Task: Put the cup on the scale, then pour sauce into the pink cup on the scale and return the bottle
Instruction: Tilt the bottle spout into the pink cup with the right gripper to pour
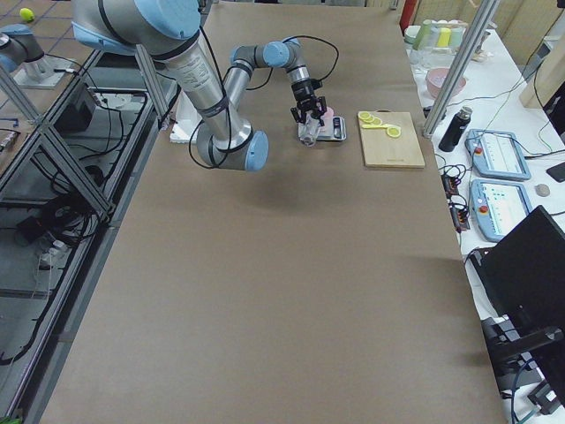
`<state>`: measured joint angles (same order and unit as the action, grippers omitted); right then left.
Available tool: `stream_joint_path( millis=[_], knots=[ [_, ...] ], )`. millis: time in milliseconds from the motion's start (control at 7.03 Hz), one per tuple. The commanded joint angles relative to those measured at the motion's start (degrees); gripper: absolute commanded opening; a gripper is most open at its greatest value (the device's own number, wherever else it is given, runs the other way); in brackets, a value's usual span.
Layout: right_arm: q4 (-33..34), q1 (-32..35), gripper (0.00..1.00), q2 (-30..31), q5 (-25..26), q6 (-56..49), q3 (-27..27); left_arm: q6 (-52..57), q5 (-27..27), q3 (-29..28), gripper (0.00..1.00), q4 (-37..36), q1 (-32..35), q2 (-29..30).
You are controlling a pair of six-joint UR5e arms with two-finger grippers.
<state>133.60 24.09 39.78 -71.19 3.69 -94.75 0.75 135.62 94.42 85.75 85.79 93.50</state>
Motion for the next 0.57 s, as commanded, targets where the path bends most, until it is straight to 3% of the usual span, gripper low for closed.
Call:
stream_joint_path(
  millis=[0,427],
  knots=[
    [0.26,-0.01,0.24,-0.06,0.0,0.0,0.01,-0.05,0.0,0.06,0.99,0.03,-0.01,0.02],
    [0.35,-0.01,0.24,0.12,0.09,0.0,0.09,-0.14,0.17,0.33,0.99,0.03,0.08,-0.16]
  ],
)
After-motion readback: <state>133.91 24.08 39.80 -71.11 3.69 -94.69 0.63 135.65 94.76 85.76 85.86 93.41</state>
